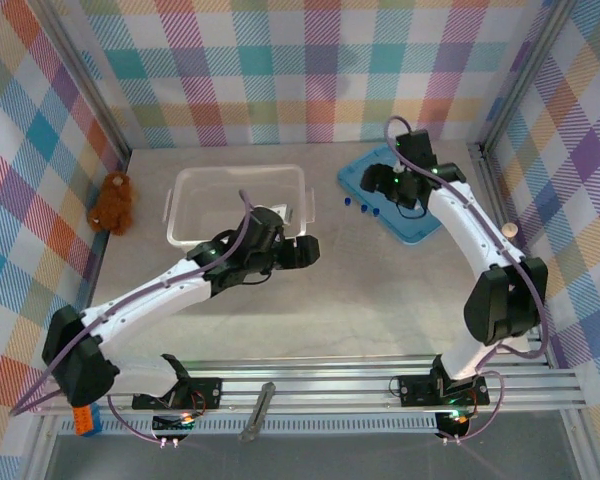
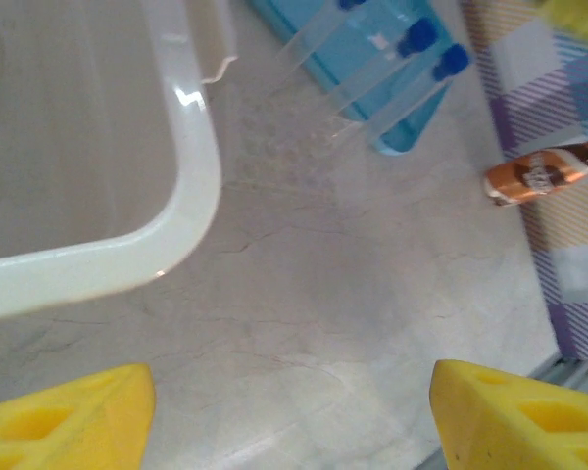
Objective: Organize the chemistry lab equipment
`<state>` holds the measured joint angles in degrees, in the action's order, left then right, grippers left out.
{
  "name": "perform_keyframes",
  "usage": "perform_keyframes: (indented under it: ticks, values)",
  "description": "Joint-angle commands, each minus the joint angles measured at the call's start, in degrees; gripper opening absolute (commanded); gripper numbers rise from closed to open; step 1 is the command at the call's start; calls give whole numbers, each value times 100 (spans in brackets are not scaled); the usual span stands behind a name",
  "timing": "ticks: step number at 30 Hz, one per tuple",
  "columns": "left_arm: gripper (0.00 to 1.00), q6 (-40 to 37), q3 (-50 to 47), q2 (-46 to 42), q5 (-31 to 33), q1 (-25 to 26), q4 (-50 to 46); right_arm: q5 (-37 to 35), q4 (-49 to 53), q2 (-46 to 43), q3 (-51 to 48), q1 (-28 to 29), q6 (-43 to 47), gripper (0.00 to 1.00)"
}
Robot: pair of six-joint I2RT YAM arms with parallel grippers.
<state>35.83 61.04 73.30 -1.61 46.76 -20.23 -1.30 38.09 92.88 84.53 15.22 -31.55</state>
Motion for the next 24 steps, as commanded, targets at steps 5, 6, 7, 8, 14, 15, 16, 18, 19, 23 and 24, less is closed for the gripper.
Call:
perform_keyframes:
  ticks: [5, 6, 7, 8, 14, 15, 16, 18, 19, 23, 24]
  values:
    - [75, -608, 159, -587, 190, 153, -551, 48, -1019, -1115, -1407, -477, -1241, 81]
    - [75, -703, 179, -661, 294, 150, -648, 90, -1116, -1193, -1569, -583, -1335, 81]
    - [75, -808, 198, -718, 386, 148, -730, 140, -1173, -1234, -1662, -672, -1378, 81]
    - [75, -914, 225, -803, 500, 142, -811, 177, -1191, -1250, -1750, -765, -1421, 81]
    - [77, -1406, 339, -1141, 1042, 44, -1186, 500, -1461, -1213, -2220, -1255, -1568, 81]
    - [77, -1451, 324, -1197, 1076, -26, -1226, 548, -1524, -1196, -2310, -1322, -1588, 81]
    - [77, -1473, 301, -1229, 1068, -111, -1265, 571, -1595, -1186, -2400, -1405, -1612, 80]
    - [77, -1478, 215, -1328, 1045, -336, -1331, 694, -1740, -1131, -2574, -1570, -1665, 81]
    - [78, -1468, 176, -1380, 1031, -470, -1350, 770, -1799, -1095, -2636, -1647, -1695, 81]
    - [78, -1472, 5, -1596, 1001, -982, -1472, 944, -2081, -925, -2861, -1960, -1696, 81]
    - [78, -1466, -25, -1645, 961, -1120, -1516, 964, -2136, -873, -2896, -2008, -1683, 80]
